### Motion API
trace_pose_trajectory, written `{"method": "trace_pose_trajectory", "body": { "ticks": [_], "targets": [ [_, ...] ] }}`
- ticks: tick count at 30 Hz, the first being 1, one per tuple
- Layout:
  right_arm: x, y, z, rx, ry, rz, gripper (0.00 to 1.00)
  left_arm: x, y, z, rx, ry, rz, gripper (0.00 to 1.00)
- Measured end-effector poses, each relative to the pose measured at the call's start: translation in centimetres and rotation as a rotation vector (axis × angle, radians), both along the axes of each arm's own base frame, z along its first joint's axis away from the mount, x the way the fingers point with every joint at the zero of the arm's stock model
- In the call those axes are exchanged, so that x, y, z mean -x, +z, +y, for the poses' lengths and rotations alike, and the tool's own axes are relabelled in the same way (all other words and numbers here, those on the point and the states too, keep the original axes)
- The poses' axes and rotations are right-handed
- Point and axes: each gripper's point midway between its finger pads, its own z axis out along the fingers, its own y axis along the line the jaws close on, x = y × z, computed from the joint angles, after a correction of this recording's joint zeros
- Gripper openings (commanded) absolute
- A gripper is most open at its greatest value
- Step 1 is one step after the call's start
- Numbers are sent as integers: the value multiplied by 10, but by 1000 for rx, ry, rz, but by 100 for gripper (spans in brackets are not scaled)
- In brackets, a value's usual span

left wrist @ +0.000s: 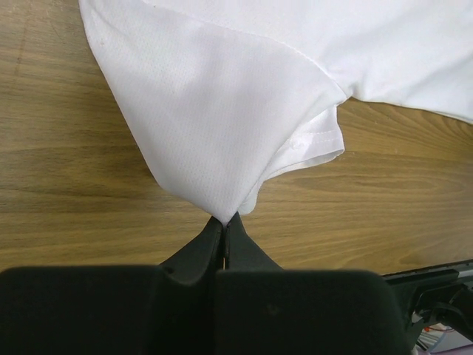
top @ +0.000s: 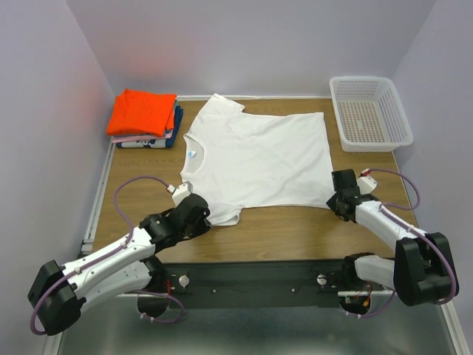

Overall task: Fold and stack the t-shirts
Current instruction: Flatten the tshirt out, then fold the tshirt

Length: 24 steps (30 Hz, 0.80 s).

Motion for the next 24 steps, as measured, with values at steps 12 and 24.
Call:
{"method": "trace_pose_trajectory", "body": {
  "ticks": [12, 24],
  "targets": [
    [20, 15, 13, -86, 60, -61, 1, 2, 4, 3, 40, 16, -25, 0],
    [-16, 53, 25, -92, 127, -103, 1, -49, 44, -2, -14, 75, -147, 0]
  ]
}}
